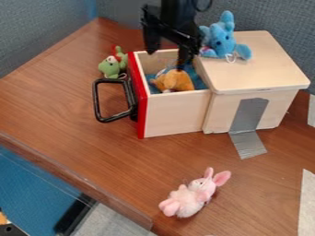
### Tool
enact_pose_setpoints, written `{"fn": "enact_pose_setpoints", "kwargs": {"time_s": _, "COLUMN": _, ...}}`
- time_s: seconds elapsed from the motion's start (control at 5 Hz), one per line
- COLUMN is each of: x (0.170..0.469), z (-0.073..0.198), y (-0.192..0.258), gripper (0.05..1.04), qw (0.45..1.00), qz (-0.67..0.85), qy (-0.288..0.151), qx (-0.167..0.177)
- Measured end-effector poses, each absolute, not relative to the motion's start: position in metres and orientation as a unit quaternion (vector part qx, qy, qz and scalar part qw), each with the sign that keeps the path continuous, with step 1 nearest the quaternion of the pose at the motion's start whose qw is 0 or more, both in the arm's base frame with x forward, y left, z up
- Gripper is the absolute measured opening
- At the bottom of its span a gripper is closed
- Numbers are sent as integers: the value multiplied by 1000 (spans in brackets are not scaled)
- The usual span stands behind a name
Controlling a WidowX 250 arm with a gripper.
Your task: Take the orange toy out of the drawer and put it on the bottom middle of the table
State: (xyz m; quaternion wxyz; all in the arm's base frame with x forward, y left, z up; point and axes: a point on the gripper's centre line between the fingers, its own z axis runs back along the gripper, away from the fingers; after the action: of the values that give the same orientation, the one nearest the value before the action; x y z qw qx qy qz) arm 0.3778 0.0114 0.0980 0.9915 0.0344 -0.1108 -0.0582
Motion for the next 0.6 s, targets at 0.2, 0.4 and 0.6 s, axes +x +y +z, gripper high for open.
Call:
{"fn": "enact_pose_setpoints", "kwargs": {"time_s": 0.2, "x": 382, "z": 86, "y": 11, "gripper": 999, "qw": 993, "qz": -56, "qy": -101, "qx": 38}}
{"fn": "enact_pose_setpoints", "kwargs": {"time_s": 0.4, "x": 382, "z": 71, "y": 8, "gripper": 1000, "qw": 995, "qz": -52, "qy": -82, "qx": 29}}
{"fn": "enact_pose_setpoints", "kwargs": {"time_s": 0.6, "x": 380, "z": 58, "y": 5, "gripper": 1001, "qw": 997, "qz": -39, "qy": -67, "qx": 1}}
